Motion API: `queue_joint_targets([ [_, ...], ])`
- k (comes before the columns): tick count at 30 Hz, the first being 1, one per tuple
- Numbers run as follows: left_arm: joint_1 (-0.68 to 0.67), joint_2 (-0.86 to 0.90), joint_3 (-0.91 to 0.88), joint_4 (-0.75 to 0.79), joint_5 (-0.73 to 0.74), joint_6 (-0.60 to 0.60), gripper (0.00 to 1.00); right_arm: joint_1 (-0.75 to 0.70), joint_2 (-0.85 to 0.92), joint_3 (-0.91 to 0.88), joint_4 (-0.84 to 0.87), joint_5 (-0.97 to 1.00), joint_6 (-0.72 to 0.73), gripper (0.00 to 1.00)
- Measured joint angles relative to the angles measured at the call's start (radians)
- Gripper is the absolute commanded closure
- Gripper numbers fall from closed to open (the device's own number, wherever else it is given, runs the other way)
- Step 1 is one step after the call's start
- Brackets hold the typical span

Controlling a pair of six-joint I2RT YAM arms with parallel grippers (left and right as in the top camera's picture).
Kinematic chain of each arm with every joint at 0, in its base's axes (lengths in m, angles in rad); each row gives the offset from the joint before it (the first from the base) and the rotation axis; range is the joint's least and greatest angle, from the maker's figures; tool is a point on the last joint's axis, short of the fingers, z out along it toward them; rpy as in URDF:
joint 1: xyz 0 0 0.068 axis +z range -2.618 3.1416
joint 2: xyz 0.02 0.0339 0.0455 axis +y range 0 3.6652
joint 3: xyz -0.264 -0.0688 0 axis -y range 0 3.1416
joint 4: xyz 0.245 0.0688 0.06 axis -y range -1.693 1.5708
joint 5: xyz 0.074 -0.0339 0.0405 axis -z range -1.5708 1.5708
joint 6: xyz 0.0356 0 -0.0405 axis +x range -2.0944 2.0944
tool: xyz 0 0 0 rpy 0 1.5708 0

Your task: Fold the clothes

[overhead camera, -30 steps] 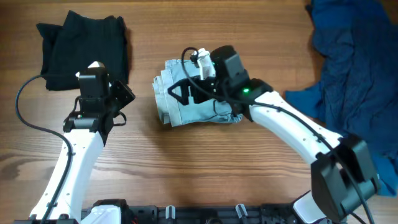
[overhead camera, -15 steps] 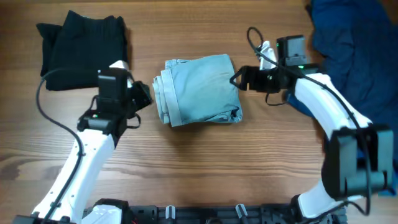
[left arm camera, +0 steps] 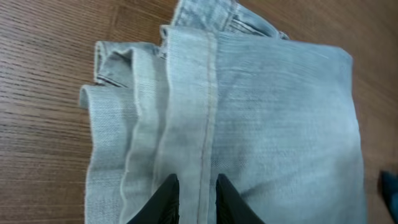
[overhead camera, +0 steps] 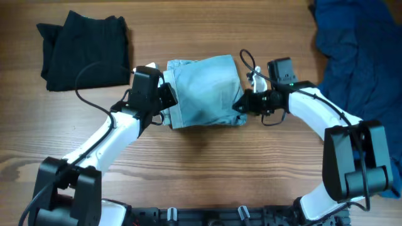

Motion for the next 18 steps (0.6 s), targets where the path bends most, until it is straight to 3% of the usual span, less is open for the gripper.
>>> queue_joint_targets([
  [5, 0.000, 0.001, 0.000, 0.008, 0.000, 0.000, 0.78, 0.019, 0.000, -0.043, 0.018, -0.009, -0.001, 0.96],
  [6, 0.000, 0.001, 0.000, 0.008, 0.000, 0.000, 0.75, 0.024, 0.000, -0.043, 0.024, -0.011, -0.002, 0.96],
  [7, 0.000, 0.001, 0.000, 0.008, 0.000, 0.000, 0.63, 0.026, 0.000, -0.043, 0.029, -0.024, -0.012, 0.95],
  [8, 0.000, 0.001, 0.000, 0.008, 0.000, 0.000, 0.56, 0.026, 0.000, -0.039, 0.027, -0.051, -0.030, 0.86],
  [10, 0.012, 0.000, 0.000, -0.009, 0.025, 0.000, 0.44, 0.026, -0.005, 0.006, -0.018, -0.080, -0.051, 0.44],
  [12, 0.051, -0.004, 0.000, -0.031, 0.071, 0.009, 0.39, 0.026, -0.037, 0.096, -0.066, -0.094, -0.074, 0.25],
  [14, 0.135, -0.013, 0.000, -0.057, 0.161, 0.024, 0.33, 0.026, -0.096, 0.202, -0.098, -0.094, -0.086, 0.16],
  [18, 0.262, -0.013, 0.000, -0.087, 0.264, 0.065, 0.28, 0.026, -0.130, 0.275, -0.140, -0.082, -0.090, 0.12],
])
